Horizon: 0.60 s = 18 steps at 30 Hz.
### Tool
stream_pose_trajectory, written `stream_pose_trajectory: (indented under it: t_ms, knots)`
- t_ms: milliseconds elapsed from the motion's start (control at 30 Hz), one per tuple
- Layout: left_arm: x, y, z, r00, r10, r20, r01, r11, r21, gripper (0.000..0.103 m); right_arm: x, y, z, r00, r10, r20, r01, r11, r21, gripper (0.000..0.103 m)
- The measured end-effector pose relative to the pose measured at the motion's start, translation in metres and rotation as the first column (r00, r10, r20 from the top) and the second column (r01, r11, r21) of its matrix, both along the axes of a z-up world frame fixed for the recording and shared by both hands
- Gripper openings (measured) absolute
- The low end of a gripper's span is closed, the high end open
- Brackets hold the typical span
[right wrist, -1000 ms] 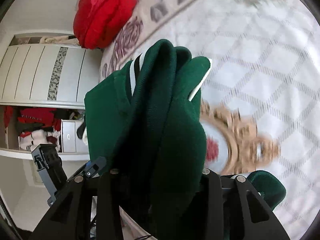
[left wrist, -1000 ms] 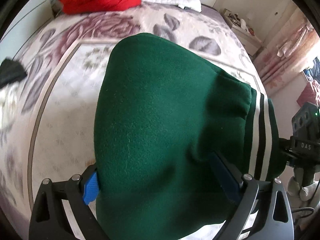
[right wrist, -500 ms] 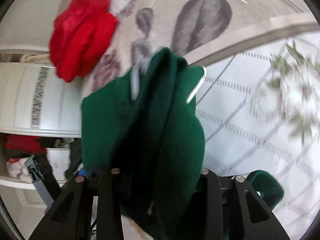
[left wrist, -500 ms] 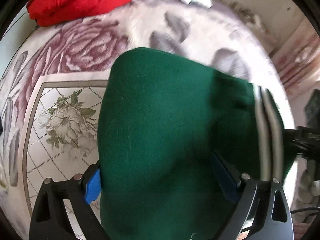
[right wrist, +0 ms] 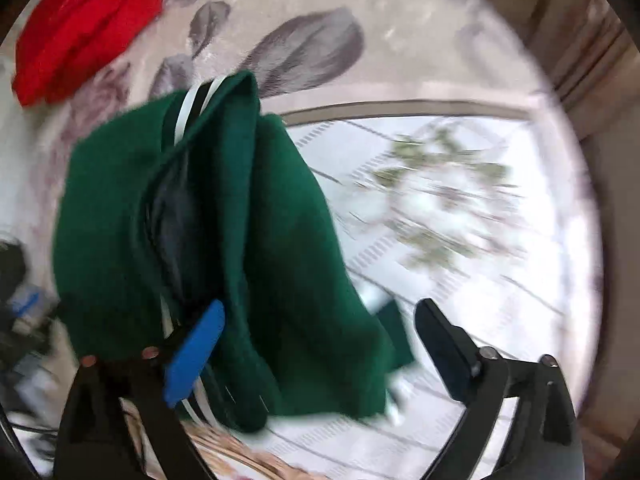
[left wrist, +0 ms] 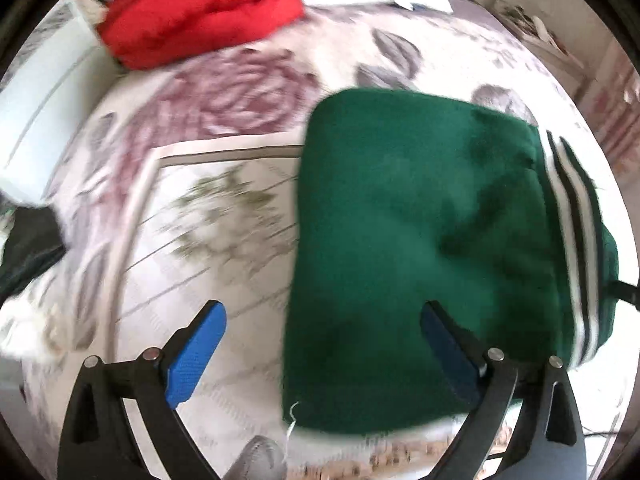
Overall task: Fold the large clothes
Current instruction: 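Open both grippers and pull them back from the folded jacket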
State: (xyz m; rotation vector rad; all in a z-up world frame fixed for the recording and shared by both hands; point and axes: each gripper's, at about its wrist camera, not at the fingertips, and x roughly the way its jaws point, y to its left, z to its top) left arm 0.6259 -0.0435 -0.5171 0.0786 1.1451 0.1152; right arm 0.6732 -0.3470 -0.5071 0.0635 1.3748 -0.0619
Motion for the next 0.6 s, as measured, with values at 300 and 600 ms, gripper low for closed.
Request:
stream_pose_trajectory:
  t_ms: [300, 600]
  knots:
    - [-0.121, -0.025, 0.118, 0.992, -0.009, 0.122, 0.01, 1.0, -0.005, 0.1, -0.145, 0.033, 0.126, 0.989, -0.022, 0.145, 0.047, 0.984, -0.169, 0.103]
    - [-0.25, -0.039, 0.263, 0.973, -0.003, 0.229, 0.016, 0.998, -0.054, 0.1, -0.286, 0.057, 0.307, 0.941, 0.024, 0.337, 0.069, 0.963, -0.26, 0.103]
